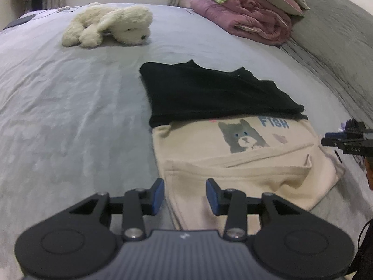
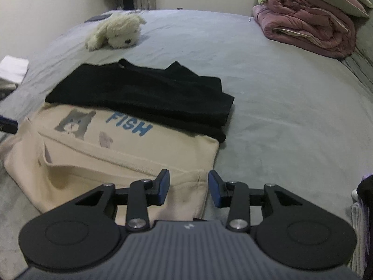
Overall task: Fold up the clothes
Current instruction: 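Grasp the folded beige hem edge with the left gripper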
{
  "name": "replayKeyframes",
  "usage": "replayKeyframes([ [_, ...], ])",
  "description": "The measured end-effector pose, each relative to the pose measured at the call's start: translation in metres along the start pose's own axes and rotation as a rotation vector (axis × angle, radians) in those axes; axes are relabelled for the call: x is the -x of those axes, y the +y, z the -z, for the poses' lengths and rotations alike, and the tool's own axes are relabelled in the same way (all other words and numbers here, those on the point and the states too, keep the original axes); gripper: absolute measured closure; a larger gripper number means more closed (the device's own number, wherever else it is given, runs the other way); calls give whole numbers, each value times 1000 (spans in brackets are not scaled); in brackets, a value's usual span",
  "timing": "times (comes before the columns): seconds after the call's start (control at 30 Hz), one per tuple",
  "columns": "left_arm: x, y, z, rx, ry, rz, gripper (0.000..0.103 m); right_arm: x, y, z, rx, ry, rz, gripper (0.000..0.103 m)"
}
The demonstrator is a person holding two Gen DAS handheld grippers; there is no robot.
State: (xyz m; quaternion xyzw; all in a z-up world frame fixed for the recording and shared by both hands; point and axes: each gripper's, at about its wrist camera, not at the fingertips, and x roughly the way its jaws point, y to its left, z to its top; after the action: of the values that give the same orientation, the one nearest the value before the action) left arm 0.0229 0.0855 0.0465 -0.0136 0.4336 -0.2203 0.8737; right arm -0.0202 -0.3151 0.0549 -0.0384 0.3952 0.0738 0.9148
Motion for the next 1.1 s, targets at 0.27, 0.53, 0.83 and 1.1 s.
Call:
replayKeyframes([
  [0.27,-15,-9,-1,-61,19,-70,88,-8,3,3,31,29,49,86],
  [0.53,-4,-7,-5,-49,-27,-76,97,-5,0,2,10,4,69,92],
  [0.83,-3,2,-9,15,-40,-56,97,-4,-8,-2,-32,-14,75,100],
  [1.1,-7,5,-8,29,-20,-51,96,-1,1,0,8,-3,33,61],
])
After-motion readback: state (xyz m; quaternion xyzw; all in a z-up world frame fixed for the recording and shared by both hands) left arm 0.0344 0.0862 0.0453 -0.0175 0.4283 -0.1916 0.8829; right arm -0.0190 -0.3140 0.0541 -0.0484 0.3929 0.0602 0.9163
